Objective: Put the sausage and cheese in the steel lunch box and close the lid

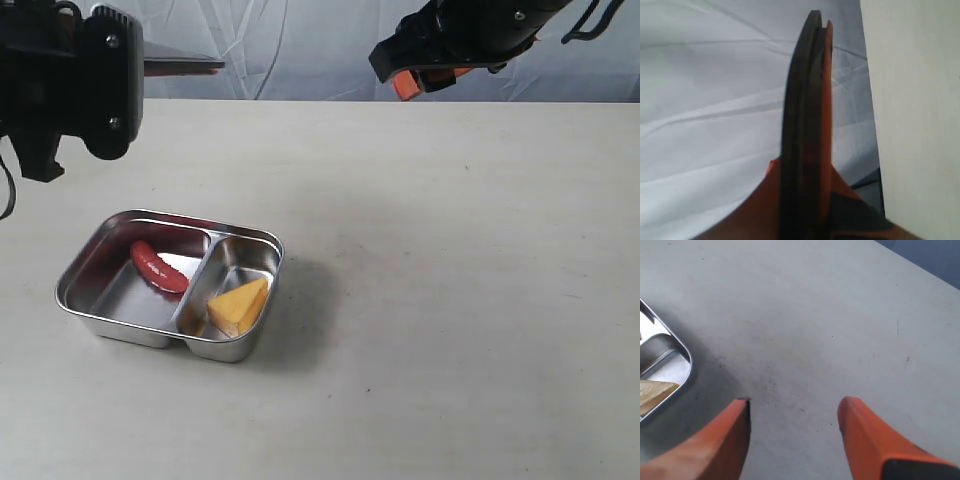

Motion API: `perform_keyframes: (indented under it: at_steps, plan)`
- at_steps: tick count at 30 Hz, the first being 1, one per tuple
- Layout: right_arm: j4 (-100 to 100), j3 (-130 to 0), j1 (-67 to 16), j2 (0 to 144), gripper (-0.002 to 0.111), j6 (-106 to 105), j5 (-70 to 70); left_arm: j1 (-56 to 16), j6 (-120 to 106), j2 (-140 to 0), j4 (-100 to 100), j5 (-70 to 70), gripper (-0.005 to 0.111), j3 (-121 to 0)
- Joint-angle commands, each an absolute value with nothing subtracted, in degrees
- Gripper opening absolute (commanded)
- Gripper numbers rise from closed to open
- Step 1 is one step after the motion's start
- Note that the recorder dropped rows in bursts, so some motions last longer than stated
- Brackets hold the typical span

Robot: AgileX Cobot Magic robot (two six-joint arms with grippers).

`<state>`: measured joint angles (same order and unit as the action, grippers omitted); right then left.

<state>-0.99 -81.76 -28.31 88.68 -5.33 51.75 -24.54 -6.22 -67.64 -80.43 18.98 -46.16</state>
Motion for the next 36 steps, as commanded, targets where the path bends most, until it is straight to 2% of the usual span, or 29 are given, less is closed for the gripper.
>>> perform_keyframes:
  at_steps: [1,4,10,15,19,36]
  plan:
    - [-0.92,-82.05,-28.05,88.13,0.053,-5.31,51.66,-30.47,14.89,-69.66,-99.59,35.29,0.0,-43.81]
    - [-0.93,-82.05,-28.05,88.23,0.053,-5.31,51.66,-35.8,28.87,-70.42,-99.95,39.93,0.0,-42.85]
    - [-0.93,-82.05,-28.05,88.23,0.053,-5.31,51.66,-44.18,40.42,-75.08,-99.95,53.85,0.0,-39.32]
    - [-0.93,-82.05,-28.05,88.23,0.053,-5.31,51.77,-49.15,48.13,-78.45,-99.95,56.92,0.0,-35.1]
    - [-0.93,-82.05,-28.05,88.23,0.053,-5.31,51.77,-51.01,53.48,-81.73,-99.95,61.83,0.0,-32.55]
    - [-0.93,-82.05,-28.05,88.23,0.053,-5.31,52.13,-56.16,53.9,-93.75,-99.95,59.72,0.0,-31.97]
